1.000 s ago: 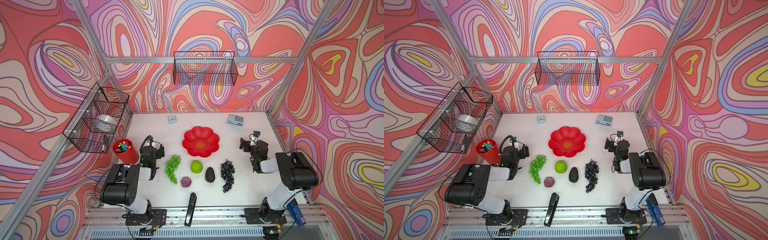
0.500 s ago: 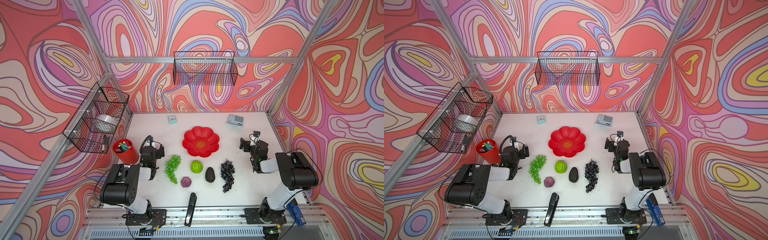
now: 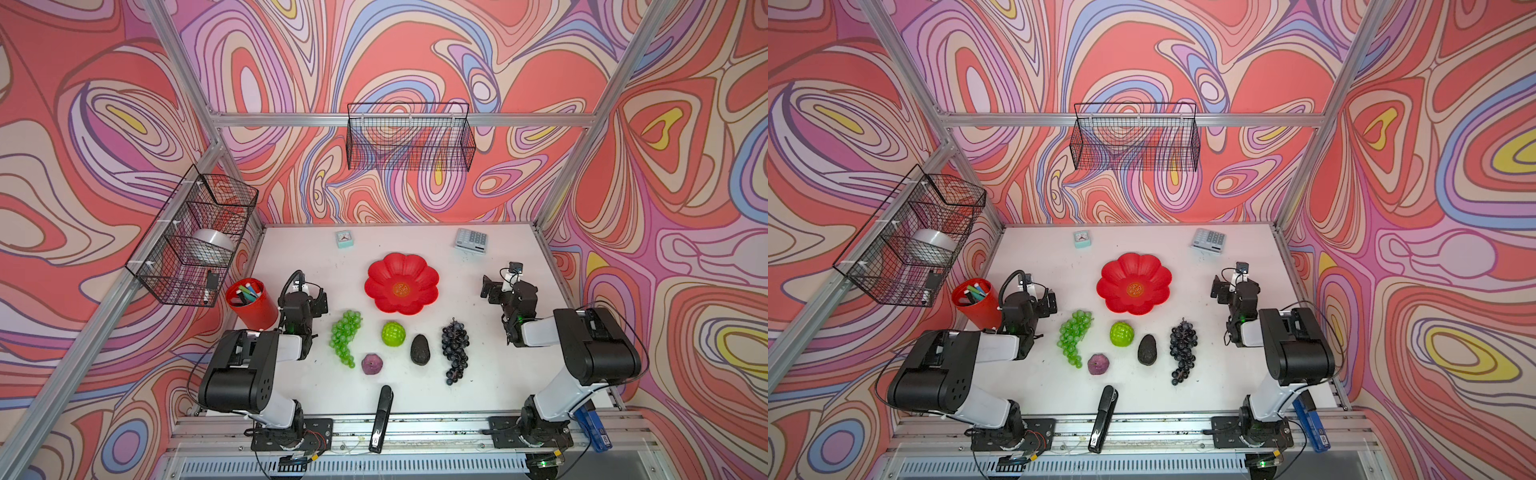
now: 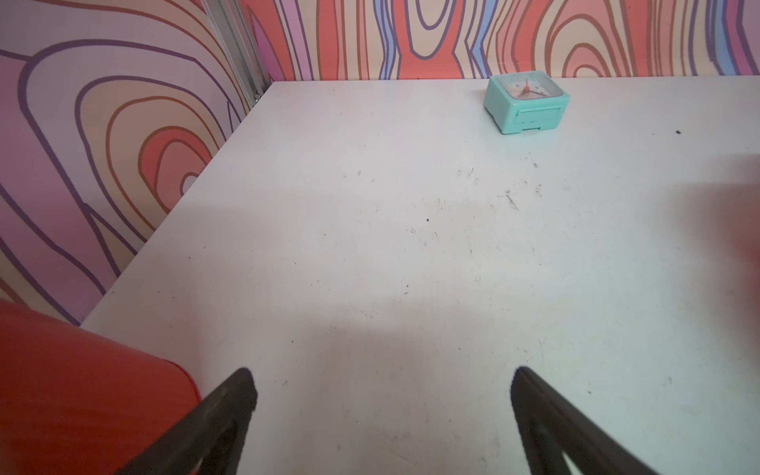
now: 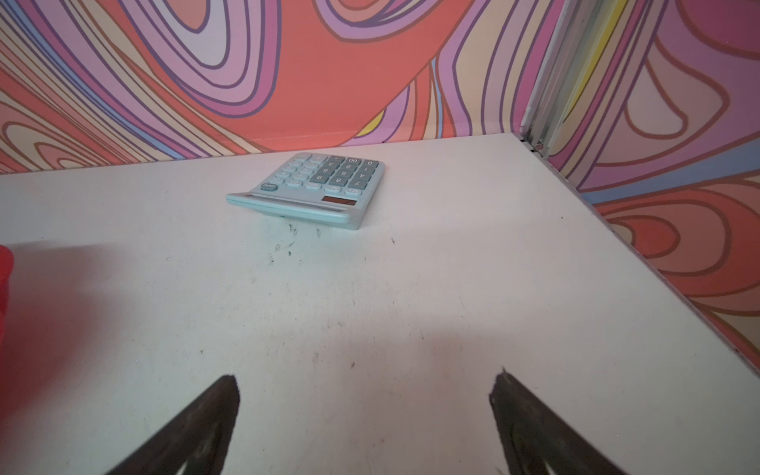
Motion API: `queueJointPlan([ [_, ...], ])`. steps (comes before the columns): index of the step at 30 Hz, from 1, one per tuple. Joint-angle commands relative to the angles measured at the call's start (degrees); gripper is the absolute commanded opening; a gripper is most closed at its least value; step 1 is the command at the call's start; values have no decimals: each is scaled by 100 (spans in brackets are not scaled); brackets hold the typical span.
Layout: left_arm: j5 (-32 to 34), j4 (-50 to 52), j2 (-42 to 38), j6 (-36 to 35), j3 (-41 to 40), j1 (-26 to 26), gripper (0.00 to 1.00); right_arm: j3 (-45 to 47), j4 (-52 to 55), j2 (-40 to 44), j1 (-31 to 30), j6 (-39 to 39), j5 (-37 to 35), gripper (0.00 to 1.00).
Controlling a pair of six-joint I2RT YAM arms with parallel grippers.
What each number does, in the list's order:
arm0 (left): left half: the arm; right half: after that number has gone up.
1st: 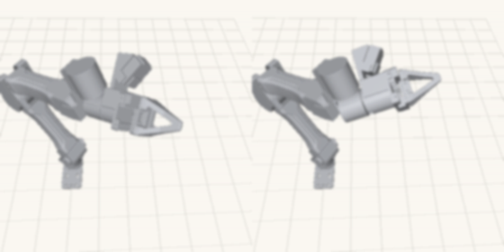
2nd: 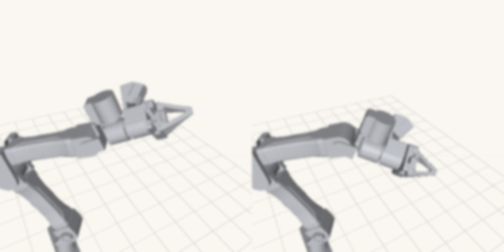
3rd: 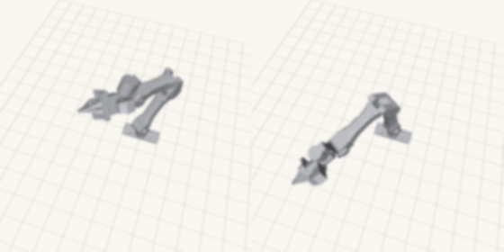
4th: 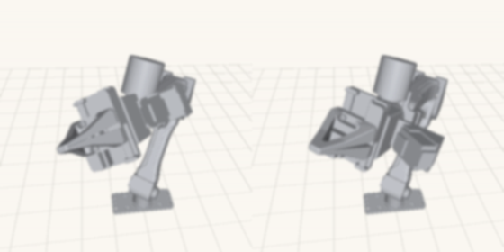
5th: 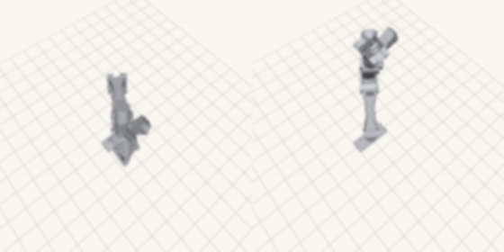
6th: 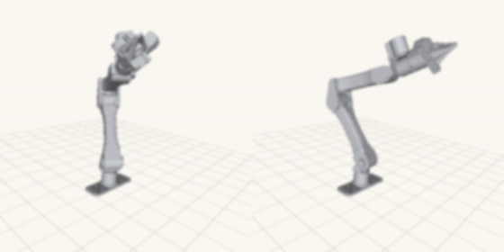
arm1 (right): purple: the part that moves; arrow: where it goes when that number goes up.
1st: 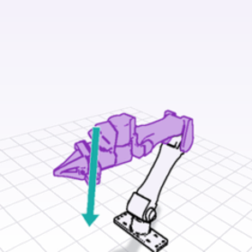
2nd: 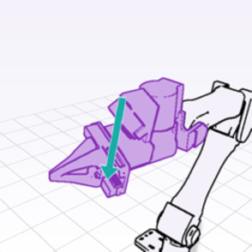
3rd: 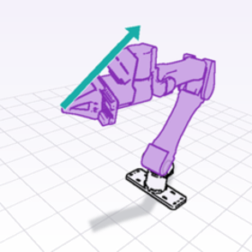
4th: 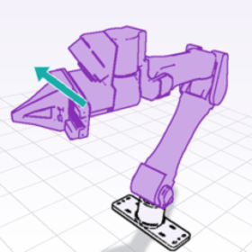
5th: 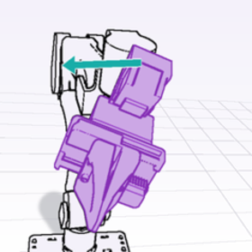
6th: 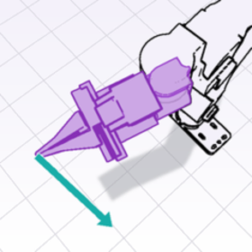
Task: Arrange fruit in a fruit bowl
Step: Pick up the fruit from the center of the table.
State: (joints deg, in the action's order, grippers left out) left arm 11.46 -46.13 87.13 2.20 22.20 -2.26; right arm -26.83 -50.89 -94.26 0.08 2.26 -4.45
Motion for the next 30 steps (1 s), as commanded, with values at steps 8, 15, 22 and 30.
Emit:
queueJointPlan([
  [8, 726, 3814, -660, 751, 2327, -1, 100, -1415, 3392, 1758, 19, 631, 310, 93],
  [15, 563, 7148, -561, 1956, 4115, -314, 99, -3308, 6806, 1913, -1092, 846, 472, 87],
  [22, 378, 7929, -1222, 2201, 3947, -1120, 97, -4036, 9211, 1961, -2642, 1837, 523, 84],
  [30, 125, 8258, -1859, 2561, 3444, -1737, 94, -3979, 9932, 1386, -4492, 3295, 462, 83],
])
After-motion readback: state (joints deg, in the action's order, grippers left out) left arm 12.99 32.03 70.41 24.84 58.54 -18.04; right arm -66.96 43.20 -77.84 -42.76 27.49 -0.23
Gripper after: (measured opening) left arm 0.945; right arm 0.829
